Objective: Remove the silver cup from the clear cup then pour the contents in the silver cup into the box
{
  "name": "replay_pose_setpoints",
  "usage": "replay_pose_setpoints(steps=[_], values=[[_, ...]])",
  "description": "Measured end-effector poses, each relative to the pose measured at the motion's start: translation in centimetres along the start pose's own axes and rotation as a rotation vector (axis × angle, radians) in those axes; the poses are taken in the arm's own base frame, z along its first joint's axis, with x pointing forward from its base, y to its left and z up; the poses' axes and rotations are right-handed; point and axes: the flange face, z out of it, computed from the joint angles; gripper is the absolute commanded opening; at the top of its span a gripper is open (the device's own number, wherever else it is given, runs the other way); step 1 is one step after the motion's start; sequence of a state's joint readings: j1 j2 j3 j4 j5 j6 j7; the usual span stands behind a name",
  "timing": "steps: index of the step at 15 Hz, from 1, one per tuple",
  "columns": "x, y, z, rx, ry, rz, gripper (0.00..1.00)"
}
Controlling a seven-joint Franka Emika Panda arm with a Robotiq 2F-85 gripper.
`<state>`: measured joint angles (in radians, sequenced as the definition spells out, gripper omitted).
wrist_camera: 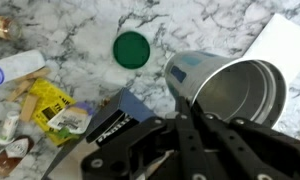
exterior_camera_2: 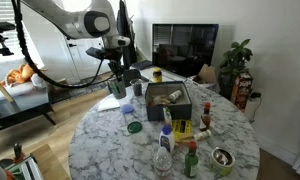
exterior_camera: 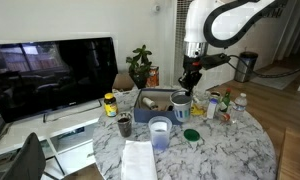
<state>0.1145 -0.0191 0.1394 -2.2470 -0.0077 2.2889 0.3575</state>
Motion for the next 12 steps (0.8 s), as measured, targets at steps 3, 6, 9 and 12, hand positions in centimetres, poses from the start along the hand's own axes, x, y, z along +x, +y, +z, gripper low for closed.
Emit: replay_pose_setpoints(steps=[3,6,9,12], values=[[-1.1,1.6,5.1,0.093,-0.137,-0.006,0.01],[-2.3,3.3,9.2,0.192,-0.233,-0.033,0.01],[-3.2,5.0,11.5,0.226,-0.259,-0.055,0.01],[-3.2,5.7,13.0,0.206,-0.176,-0.037,0.01]])
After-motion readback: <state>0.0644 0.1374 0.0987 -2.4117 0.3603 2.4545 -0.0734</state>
